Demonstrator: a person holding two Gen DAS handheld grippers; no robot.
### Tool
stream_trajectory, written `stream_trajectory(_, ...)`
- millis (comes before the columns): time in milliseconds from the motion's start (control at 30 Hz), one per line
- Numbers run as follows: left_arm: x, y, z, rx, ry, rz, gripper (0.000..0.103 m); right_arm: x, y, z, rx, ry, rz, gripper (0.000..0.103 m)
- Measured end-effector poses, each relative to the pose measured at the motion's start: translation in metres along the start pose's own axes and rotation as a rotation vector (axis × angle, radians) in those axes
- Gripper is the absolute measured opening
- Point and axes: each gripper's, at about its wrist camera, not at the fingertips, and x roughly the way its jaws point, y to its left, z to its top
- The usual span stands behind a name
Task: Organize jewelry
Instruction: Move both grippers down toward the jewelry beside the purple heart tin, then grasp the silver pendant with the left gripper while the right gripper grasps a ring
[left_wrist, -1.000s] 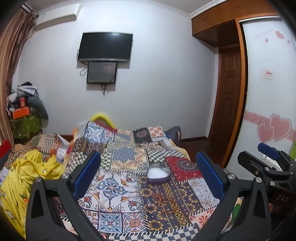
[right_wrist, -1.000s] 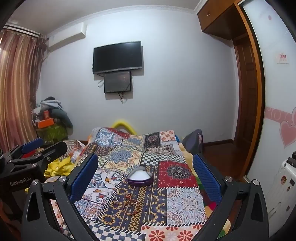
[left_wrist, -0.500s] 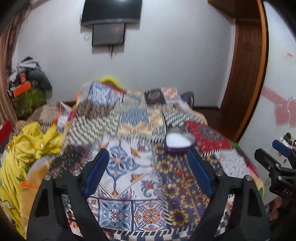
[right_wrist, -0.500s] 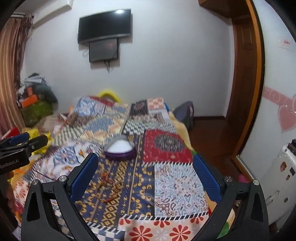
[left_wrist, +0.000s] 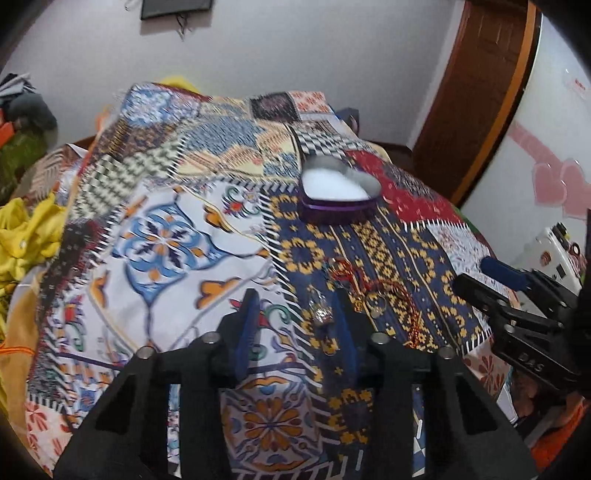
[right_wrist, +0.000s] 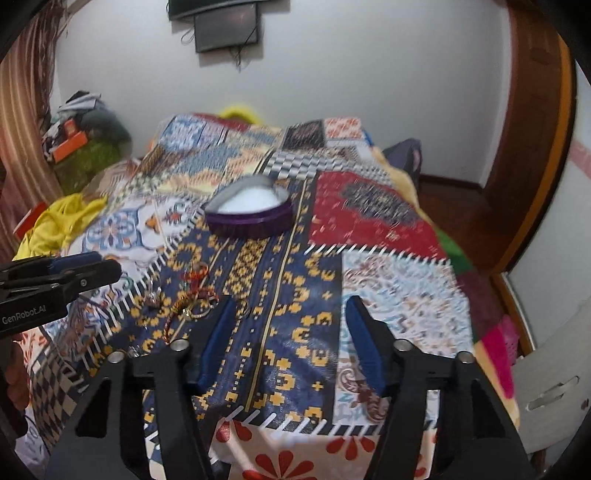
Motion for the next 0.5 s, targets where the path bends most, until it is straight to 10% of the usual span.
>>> stream_trajectory(500, 0.029, -0.012, -0.008, 0.033, 0.072, -0.083, 0.026, 0.043, 0.02, -0.005, -0.117, 0.099, 0.084, 0.046)
